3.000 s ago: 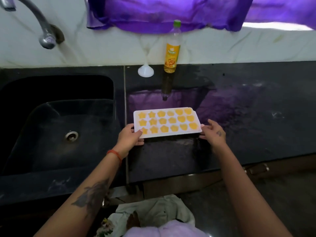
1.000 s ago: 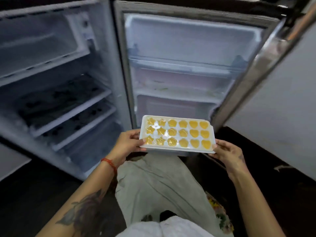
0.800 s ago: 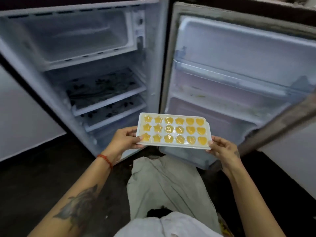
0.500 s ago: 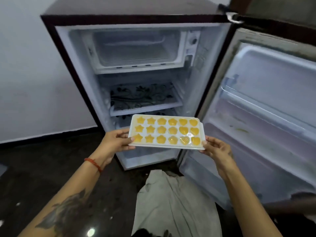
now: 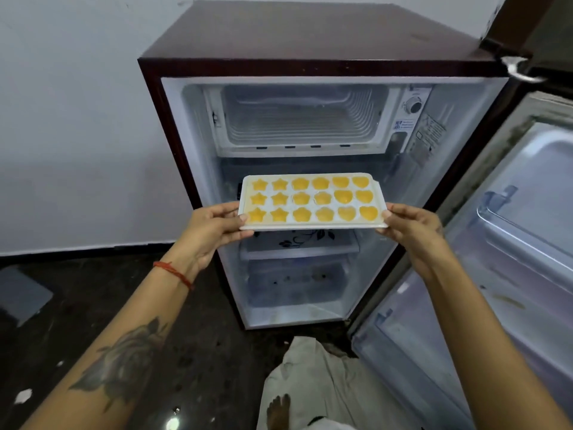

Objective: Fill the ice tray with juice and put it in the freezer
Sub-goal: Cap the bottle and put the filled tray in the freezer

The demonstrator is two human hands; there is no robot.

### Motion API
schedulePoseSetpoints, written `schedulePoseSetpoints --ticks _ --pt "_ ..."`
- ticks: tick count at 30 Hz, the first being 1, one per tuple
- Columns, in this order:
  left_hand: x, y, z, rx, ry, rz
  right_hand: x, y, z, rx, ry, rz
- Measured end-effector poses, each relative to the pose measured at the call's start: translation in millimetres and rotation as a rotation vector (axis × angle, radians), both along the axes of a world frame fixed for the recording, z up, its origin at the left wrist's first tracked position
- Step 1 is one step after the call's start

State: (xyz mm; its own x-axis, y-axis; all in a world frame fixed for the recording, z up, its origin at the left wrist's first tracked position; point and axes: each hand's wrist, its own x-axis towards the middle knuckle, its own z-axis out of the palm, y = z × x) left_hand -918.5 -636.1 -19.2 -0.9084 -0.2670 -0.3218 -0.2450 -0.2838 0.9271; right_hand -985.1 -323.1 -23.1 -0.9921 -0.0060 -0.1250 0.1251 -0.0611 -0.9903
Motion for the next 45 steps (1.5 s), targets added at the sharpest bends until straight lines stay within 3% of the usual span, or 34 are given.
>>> schedulePoseSetpoints --ticks 31,41,45 --pt "-178 -11 10 0.227 0.124 0.393 -208 -67 21 -0.136 -0.053 -0.003" --pt "-211 -20 0 0.095 0.087 0.337 -243 -80 8 0.006 -0.031 -0.044" --pt "-217 -20 0 0.089 0.069 0.425 -244 -84 8 -0.027 0.009 -0.042"
